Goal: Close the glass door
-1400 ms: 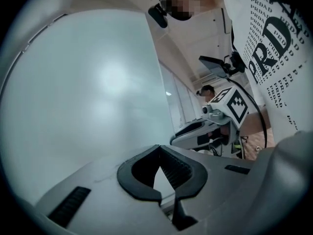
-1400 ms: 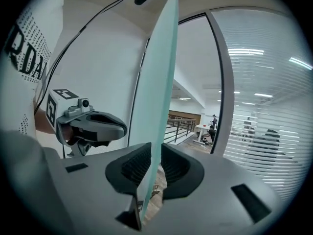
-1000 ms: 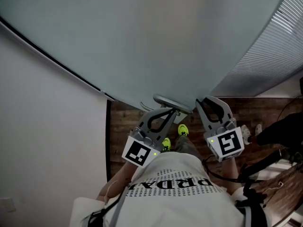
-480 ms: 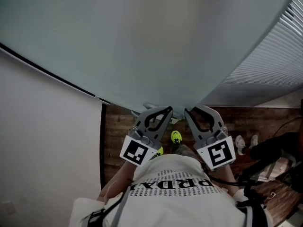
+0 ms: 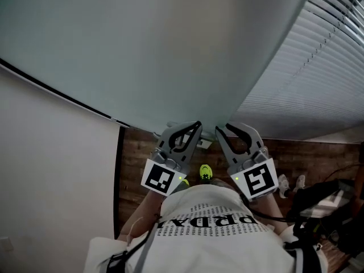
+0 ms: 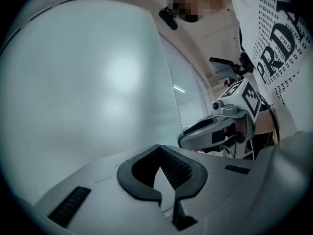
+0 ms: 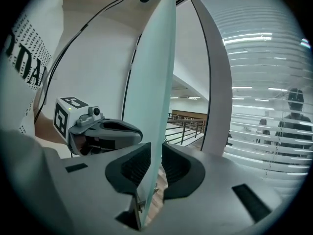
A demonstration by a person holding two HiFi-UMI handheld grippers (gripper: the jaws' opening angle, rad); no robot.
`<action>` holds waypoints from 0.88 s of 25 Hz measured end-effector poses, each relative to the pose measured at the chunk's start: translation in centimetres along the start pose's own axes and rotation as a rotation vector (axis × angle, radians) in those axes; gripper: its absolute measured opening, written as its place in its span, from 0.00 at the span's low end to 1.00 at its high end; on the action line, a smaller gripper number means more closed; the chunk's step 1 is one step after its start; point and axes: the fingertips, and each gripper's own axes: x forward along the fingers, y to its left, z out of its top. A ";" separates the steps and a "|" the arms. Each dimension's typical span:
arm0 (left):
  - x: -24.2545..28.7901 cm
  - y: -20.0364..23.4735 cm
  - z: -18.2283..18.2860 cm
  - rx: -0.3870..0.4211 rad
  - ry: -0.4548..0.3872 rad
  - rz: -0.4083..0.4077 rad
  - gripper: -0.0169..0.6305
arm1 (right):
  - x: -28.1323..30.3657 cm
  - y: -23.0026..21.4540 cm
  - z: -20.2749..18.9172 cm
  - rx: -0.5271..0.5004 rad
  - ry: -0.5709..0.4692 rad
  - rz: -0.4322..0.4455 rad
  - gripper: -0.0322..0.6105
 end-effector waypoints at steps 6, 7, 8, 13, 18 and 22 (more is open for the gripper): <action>0.4 0.6 0.1 0.023 -0.001 0.019 0.03 | -0.1 -0.5 -0.5 -0.038 0.019 -0.053 0.12; 0.4 0.7 0.1 0.027 0.002 0.021 0.03 | -0.3 -0.4 -0.9 -0.020 0.025 -0.048 0.12; 0.5 0.8 0.1 0.032 0.004 0.023 0.03 | -0.5 -0.3 -1.4 -0.001 0.033 -0.038 0.12; 1.4 1.7 0.6 0.062 -0.013 0.029 0.03 | -0.3 0.6 -2.2 0.017 0.041 -0.009 0.12; 2.1 3.0 0.6 0.068 0.000 0.036 0.03 | 0.3 1.4 -1.7 0.004 0.023 0.008 0.12; 2.6 4.4 0.8 0.073 -0.002 0.061 0.03 | 0.7 2.4 -1.4 0.001 0.001 0.070 0.12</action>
